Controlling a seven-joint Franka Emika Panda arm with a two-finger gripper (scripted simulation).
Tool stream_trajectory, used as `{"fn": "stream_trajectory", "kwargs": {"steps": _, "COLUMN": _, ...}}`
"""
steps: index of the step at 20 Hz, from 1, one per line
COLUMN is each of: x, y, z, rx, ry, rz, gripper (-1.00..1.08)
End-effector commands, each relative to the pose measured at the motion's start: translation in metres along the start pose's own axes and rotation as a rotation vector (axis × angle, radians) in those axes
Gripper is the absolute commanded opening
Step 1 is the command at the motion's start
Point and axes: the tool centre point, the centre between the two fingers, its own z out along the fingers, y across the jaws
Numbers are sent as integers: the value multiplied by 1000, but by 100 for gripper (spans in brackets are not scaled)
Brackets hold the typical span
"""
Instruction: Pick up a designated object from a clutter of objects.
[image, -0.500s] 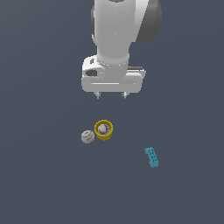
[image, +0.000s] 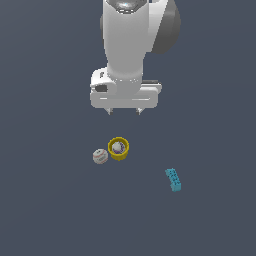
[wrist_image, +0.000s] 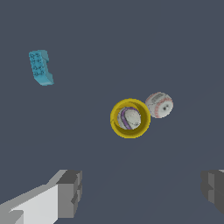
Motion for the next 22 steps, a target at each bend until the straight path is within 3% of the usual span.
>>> {"fn": "stream_trajectory", "kwargs": {"steps": 1, "x": 0, "y": 2, "z": 2, "rx": -2, "ry": -5, "rz": -7, "gripper": 100}}
{"fn": "stream_trajectory", "kwargs": {"steps": 12, "x": 8, "y": 7, "z": 15, "rx": 17, "ry": 1, "rz": 84, "gripper": 100}}
{"fn": "stream_trajectory", "kwargs": {"steps": 22, "x": 30, "y": 26, "z": 59, "rx": 61, "ry": 12, "rz": 364, "gripper": 100}}
